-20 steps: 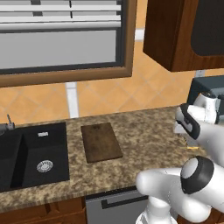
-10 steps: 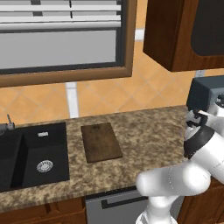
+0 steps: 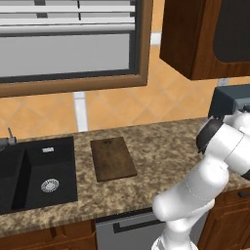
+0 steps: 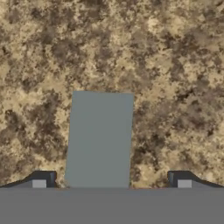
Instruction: Pick up the sponge from the counter and clean the cutting board by briefly scrubbing or pressing down on the cutting board. Once finished, release the sponge.
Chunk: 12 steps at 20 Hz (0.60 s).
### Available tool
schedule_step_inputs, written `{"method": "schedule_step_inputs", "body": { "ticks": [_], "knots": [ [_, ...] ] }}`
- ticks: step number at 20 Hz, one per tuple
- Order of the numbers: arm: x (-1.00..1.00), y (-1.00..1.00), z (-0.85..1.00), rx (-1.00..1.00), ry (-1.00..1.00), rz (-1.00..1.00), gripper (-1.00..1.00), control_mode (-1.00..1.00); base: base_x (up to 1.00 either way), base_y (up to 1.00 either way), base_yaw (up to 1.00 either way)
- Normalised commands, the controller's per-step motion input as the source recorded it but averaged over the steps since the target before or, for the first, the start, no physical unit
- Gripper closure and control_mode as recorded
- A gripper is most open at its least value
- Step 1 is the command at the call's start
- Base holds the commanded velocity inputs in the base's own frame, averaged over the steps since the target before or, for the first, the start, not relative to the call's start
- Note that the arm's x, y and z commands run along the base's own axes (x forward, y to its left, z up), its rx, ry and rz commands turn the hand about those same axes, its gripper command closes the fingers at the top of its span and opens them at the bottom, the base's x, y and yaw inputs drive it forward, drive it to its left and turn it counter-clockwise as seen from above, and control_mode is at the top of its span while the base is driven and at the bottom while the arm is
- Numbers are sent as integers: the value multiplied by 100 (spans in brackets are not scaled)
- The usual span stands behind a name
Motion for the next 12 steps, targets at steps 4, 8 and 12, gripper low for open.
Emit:
{"method": "schedule_step_inputs", "body": {
  "ticks": [4,8,12],
  "knots": [
    [0,0,-15,0,0,0,-100,-100,0,0,0],
    [0,0,-18,0,0,0,-100,-100,0,0,0],
    [0,23,-6,0,0,0,-100,-100,0,0,0]
  ]
}}
